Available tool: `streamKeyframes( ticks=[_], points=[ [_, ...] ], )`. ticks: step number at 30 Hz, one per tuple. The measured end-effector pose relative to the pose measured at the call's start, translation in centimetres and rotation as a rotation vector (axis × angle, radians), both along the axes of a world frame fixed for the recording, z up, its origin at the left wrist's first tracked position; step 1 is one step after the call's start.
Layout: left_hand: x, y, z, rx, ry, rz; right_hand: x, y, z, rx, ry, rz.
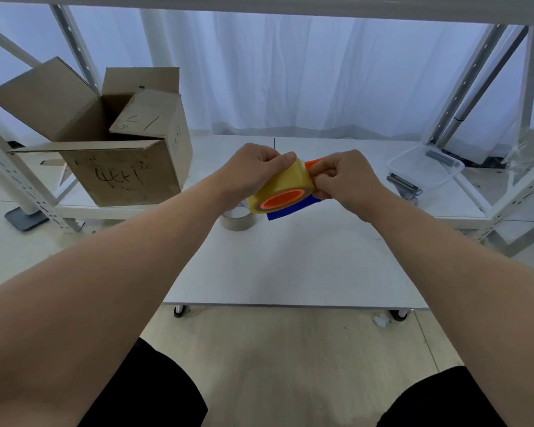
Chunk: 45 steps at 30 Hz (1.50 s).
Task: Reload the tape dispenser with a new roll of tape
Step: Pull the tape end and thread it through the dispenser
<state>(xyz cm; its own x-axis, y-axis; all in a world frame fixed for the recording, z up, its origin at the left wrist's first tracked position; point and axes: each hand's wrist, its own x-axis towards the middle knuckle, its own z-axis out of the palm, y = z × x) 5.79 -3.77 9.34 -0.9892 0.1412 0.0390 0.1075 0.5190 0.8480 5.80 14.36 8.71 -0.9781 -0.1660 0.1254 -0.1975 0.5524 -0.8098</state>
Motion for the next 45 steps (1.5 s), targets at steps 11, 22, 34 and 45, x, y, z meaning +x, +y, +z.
streamKeyframes(
  ticks=[11,22,34,45],
  points=[
    [-0.2,-0.5,0.0,-0.045,-0.011,0.001,0.6,-0.9,0.5,-0.035,-0.099,0.081],
    [-0.1,-0.9,-0.3,-0.012,-0.051,-0.015,0.8,-1.3,0.2,0.027,-0.029,0.1],
    [-0.1,-0.8,-0.2,-0.011,-0.071,-0.016,1.0,-1.5,0.3,0.074,-0.001,0.087],
    [0.0,-0.8,0.0,-0.011,-0.058,-0.03,0.9,-1.5,0.3,0.063,-0.014,0.05]
  ],
)
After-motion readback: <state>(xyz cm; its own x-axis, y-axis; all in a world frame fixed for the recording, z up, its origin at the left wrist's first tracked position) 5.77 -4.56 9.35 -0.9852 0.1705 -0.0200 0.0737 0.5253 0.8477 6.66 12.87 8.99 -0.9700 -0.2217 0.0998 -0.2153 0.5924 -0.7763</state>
